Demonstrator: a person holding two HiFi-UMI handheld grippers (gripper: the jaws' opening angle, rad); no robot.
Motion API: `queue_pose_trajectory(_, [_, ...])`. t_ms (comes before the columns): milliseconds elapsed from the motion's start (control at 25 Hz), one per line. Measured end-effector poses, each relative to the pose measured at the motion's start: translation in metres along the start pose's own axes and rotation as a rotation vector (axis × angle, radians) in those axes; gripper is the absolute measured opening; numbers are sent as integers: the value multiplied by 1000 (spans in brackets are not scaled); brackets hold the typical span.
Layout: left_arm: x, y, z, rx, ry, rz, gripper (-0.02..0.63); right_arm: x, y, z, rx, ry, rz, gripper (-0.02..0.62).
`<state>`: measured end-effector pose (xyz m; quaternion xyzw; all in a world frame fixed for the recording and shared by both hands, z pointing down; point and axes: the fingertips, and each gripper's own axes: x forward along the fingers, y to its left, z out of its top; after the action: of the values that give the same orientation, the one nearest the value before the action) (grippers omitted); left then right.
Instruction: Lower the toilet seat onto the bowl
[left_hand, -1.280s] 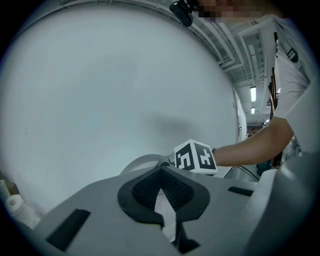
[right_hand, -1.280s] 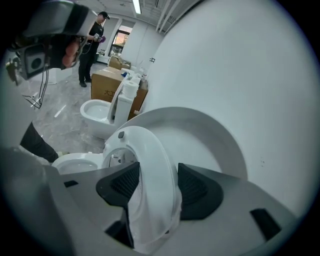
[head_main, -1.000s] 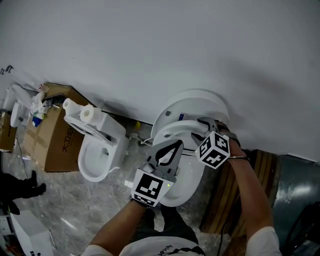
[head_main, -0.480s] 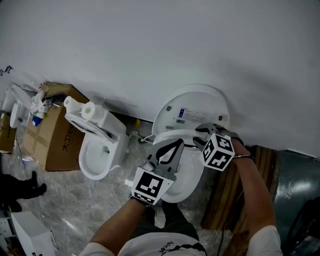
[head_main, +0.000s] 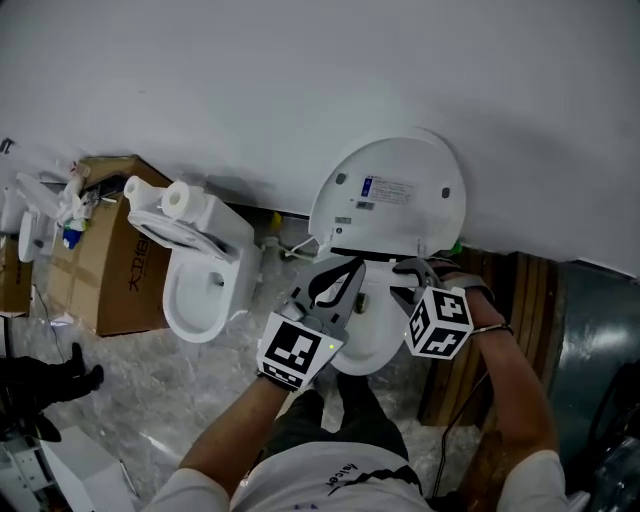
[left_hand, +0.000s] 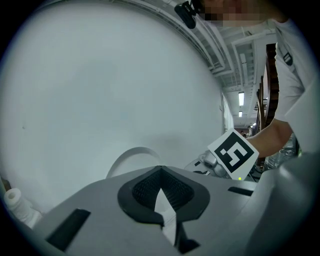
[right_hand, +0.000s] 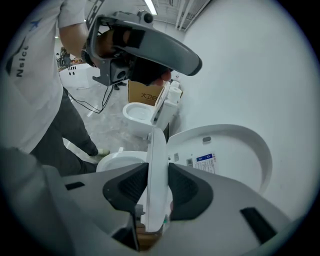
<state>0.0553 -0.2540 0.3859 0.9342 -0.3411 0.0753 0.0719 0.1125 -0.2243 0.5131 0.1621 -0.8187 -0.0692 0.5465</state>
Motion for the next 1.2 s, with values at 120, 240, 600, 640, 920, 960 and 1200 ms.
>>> queue_pose_trajectory(120, [-12,-6,-12,-1,16,-32,6,0,27,0,14,13,-29,131])
queue_pose_trajectory(240, [-28,-13,-25,-7,35,-58,6,2,53,0,20,28,-59,131])
queue_pose_trajectory(600, [-71,-31,-67,-40,95,-118,6,17,147,-8,28,96,-111,144])
queue_pose_trajectory(640, [-76,-33,-72,-43,104,-123,6,20,161,-9,25,109,-102,149])
queue_pose_trajectory(920, [-95,-42,-106,-41,134,-162,6,55,239,-26,37,172,-60,178])
queue_pose_trajectory(960, [-97,-44,-112,-43,140,-167,6,61,248,-29,39,177,-56,183])
queue_pose_trajectory(1200, [-104,-60,-150,-59,164,-203,6,94,296,-44,64,190,-30,204])
